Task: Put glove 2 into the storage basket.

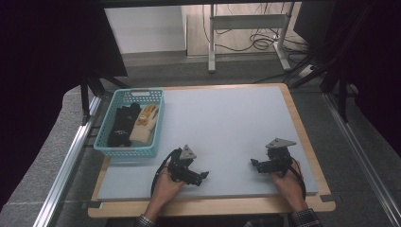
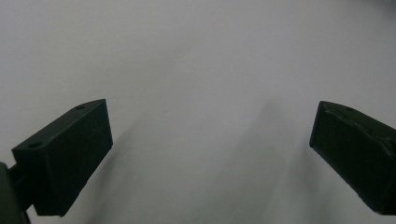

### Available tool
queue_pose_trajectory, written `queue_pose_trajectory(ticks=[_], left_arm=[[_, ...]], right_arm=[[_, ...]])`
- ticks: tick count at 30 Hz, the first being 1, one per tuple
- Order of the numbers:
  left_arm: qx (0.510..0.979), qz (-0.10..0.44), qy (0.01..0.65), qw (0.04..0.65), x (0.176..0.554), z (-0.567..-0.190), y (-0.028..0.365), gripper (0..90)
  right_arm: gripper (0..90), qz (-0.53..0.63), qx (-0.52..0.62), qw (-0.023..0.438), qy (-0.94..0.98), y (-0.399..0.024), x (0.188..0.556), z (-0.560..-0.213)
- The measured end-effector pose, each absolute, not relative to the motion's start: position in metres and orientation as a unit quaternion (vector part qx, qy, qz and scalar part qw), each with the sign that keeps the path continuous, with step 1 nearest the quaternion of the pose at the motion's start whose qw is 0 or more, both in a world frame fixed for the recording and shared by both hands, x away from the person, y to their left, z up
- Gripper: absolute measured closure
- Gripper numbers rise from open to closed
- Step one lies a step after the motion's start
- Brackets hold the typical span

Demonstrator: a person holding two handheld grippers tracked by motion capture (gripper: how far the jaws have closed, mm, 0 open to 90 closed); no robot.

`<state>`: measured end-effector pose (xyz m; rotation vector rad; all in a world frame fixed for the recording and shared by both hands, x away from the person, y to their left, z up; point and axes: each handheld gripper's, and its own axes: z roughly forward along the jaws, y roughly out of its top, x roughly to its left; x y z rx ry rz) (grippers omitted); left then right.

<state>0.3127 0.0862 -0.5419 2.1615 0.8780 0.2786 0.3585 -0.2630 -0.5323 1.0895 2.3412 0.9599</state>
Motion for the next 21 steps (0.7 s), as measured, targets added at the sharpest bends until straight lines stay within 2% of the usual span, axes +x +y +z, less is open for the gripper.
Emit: queue_pose_trajectory(ticks=[21], left_arm=[[0.861, 0.126, 0.348, 0.349, 0.3107, -0.5462, 0.0781, 0.0]], right_arm=[[8.0, 0.342, 0.388, 0.192, 0.834, -0.263, 0.3585, -0.5325]])
